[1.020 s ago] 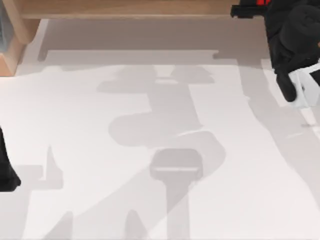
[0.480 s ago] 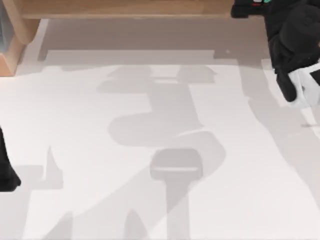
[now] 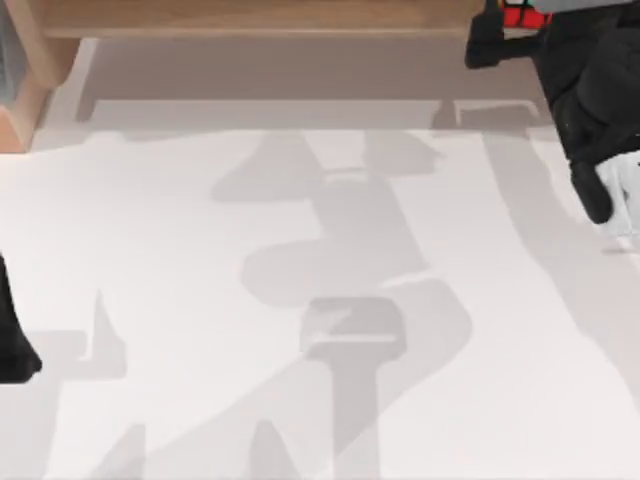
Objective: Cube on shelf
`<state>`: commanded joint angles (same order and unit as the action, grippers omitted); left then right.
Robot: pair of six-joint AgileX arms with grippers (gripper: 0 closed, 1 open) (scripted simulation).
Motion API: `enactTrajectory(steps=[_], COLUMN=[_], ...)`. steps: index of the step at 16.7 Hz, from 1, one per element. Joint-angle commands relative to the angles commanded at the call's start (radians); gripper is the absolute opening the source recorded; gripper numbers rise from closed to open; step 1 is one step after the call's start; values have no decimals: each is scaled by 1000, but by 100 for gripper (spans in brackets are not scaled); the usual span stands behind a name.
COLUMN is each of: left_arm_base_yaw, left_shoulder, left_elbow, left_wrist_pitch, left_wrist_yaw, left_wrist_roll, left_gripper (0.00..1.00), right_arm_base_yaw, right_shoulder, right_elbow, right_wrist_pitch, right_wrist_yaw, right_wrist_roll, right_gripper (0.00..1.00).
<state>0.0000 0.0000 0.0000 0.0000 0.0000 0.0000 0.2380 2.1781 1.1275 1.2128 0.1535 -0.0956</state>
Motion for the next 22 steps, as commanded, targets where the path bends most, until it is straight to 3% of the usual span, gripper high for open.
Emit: enactTrajectory(steps=[7, 14, 18, 22], left_arm_base_yaw=[0, 0, 0, 0], left_shoulder=[0, 0, 0, 0], left_elbow=[0, 0, 0, 0], left_wrist_pitch=[0, 0, 0, 0], left_wrist_yaw=[0, 0, 0, 0], left_wrist_roll=[0, 0, 0, 0], left_gripper=[100, 100, 100, 100], right_arm_base_yaw=[-134, -373, -540, -704], right_shoulder=[-103, -168, -192, -200], right_elbow=[-349, -708, -822, -854], right_wrist_pitch=[89, 200, 265, 320], right_wrist_yaw=[-445, -869, -993, -1023], right_wrist_roll=[-214, -582, -835, -1075], right_gripper=[100, 100, 100, 100])
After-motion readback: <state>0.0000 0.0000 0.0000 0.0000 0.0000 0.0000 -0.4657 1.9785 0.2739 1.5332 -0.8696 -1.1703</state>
